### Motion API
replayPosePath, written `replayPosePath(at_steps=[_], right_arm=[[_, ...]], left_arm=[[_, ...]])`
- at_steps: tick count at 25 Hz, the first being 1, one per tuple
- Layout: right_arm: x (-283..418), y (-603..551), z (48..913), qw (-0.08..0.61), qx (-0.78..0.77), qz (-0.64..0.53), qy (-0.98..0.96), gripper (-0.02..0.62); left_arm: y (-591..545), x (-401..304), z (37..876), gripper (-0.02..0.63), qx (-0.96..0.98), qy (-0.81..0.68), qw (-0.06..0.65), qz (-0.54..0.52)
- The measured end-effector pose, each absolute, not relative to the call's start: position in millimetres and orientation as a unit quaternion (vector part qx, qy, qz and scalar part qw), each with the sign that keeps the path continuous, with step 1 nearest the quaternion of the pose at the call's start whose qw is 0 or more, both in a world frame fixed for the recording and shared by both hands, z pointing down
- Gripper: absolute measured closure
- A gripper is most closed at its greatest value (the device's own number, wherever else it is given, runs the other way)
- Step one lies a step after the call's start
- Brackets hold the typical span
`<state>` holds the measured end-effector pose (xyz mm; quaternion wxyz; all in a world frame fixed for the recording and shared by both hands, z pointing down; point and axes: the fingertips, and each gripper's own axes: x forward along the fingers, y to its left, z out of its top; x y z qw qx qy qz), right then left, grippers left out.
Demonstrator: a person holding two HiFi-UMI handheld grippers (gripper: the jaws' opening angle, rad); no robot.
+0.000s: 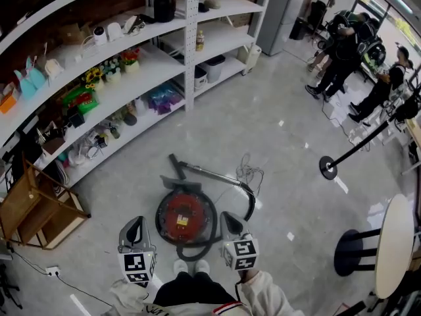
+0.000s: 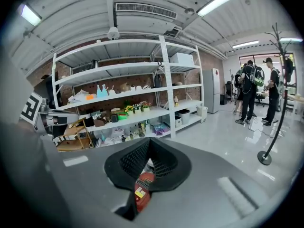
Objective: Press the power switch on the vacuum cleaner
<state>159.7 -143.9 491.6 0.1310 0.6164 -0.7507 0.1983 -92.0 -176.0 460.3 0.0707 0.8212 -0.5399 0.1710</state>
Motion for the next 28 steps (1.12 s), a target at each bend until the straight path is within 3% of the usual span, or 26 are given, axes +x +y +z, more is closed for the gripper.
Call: replayPosePath(at_steps=[28], right_arm=[[162.0,-123.7,354.3,0.042,0.632,0.121,-0.765,0.595]], left_arm=[[-170.4,-76.5,369.0,0.606,0.846,-0.521,0.019,0.113]])
